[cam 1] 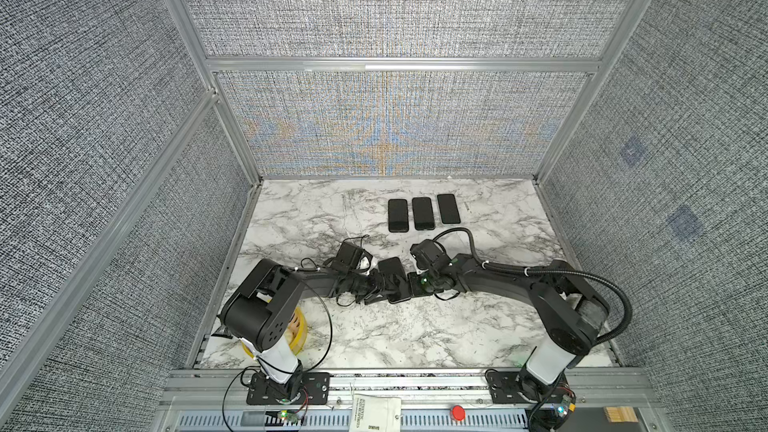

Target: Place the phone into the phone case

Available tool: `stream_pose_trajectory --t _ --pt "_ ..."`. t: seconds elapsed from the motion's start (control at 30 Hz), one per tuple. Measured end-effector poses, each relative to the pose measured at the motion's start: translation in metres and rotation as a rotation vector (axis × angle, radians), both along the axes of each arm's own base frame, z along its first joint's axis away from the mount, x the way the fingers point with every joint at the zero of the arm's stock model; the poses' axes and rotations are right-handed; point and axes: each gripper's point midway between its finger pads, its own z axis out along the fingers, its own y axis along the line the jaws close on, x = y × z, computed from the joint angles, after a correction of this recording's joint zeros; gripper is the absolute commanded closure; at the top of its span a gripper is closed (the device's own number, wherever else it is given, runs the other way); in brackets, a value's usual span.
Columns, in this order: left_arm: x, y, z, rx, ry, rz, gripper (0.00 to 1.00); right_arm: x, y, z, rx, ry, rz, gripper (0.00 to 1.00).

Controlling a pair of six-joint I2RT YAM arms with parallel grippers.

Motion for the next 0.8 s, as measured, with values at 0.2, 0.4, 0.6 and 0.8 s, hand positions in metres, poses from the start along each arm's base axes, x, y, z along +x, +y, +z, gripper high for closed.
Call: stream_pose_trajectory --t 0.2,0.4,0.6,0.8 --pt "-0.003 0.005 0.002 0.028 0.007 0.021 0.36 -0.008 -0.004 0.009 0.001 0.011 0.012 0.82" --pt "-0.003 0.001 0.003 0.037 0.017 0.014 0.37 -0.012 -0.005 0.004 0.000 0.032 0.014 0.81" --pt "-0.004 -0.005 -0.001 0.030 0.040 -0.003 0.45 -0.011 -0.002 -0.001 0.014 0.045 0.014 0.81" --pt "-0.005 -0.009 -0.005 0.024 0.064 -0.016 0.48 -0.008 -0.002 -0.008 0.011 0.058 0.007 0.81"
